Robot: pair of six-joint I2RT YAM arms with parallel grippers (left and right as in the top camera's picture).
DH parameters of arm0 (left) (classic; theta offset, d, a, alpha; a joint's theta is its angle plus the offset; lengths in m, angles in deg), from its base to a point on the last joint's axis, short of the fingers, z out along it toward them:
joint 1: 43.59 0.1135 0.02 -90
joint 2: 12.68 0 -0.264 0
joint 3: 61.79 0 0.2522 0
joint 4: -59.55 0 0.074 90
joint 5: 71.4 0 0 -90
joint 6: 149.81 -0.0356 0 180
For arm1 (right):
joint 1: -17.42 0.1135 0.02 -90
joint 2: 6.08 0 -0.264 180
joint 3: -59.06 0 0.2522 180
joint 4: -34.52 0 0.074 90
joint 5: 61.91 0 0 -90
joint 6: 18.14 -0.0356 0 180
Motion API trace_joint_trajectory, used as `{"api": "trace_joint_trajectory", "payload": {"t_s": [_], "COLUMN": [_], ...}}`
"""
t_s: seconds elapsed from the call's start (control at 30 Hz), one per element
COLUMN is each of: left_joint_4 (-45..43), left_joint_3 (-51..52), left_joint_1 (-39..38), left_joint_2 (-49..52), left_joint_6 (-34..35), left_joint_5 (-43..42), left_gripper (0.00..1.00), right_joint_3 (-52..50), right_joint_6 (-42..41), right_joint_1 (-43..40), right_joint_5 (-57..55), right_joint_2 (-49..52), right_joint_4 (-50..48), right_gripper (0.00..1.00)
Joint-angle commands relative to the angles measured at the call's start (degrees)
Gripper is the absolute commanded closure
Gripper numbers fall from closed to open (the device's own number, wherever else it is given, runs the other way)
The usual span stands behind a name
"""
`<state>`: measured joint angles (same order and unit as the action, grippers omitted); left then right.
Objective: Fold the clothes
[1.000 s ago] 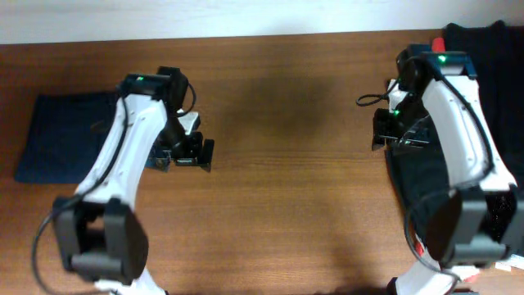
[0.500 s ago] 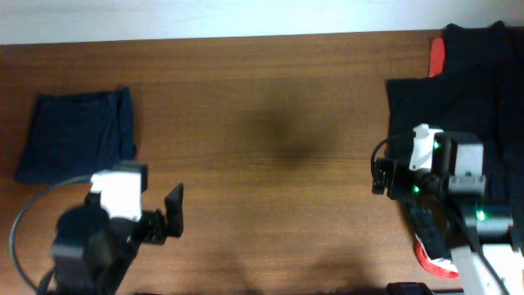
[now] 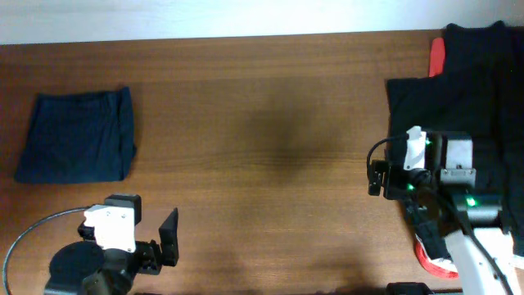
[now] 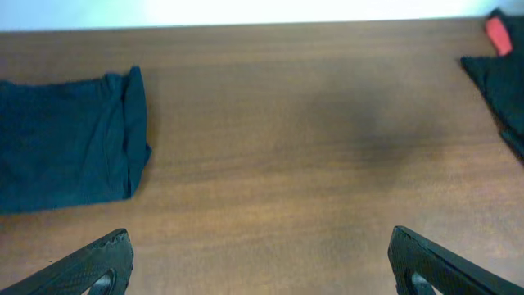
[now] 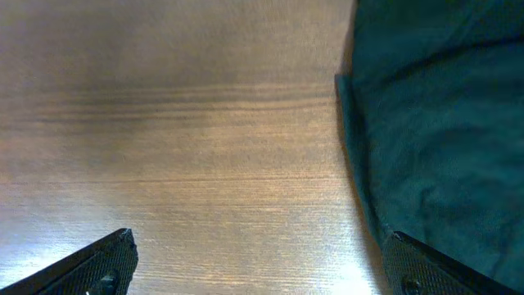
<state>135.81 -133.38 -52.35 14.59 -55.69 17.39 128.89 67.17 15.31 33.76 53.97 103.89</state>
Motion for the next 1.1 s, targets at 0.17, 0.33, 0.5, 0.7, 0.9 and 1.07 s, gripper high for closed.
{"api": "trace_joint_trajectory", "payload": {"t_s": [0.17, 0.33, 0.5, 0.7, 0.9, 1.07], "left_joint_4": [9.73, 9.75, 9.75, 9.75, 9.75, 9.75], "left_joint_3": [0.39, 0.39, 0.39, 0.39, 0.39, 0.39], "left_joint_1": [0.17, 0.17, 0.17, 0.17, 0.17, 0.17], "left_joint_2": [-0.24, -0.24, -0.26, -0.24, -0.24, -0.24], "left_joint_6": [0.55, 0.55, 0.55, 0.55, 0.55, 0.55], "left_joint_5": [0.59, 0.59, 0.59, 0.59, 0.59, 0.59], "left_gripper": [0.01, 0.01, 0.01, 0.01, 0.01, 0.01], "right_joint_3": [-0.52, -4.15, -12.59, -29.83, -42.86, -52.65], "right_joint_6": [0.07, 8.17, 10.47, 10.47, 10.47, 10.47], "right_joint_1": [0.31, 5.68, 8.20, 8.09, 8.04, 8.04], "right_joint_5": [0.04, -0.33, -1.25, -1.44, -1.86, -3.87], "right_joint_2": [-9.05, -21.03, -34.25, -53.66, -59.82, -59.84], "right_joint_4": [-2.71, -10.14, -17.49, -26.71, -39.15, -54.86], "right_gripper": [0.01, 0.01, 0.01, 0.01, 0.01, 0.01]}}
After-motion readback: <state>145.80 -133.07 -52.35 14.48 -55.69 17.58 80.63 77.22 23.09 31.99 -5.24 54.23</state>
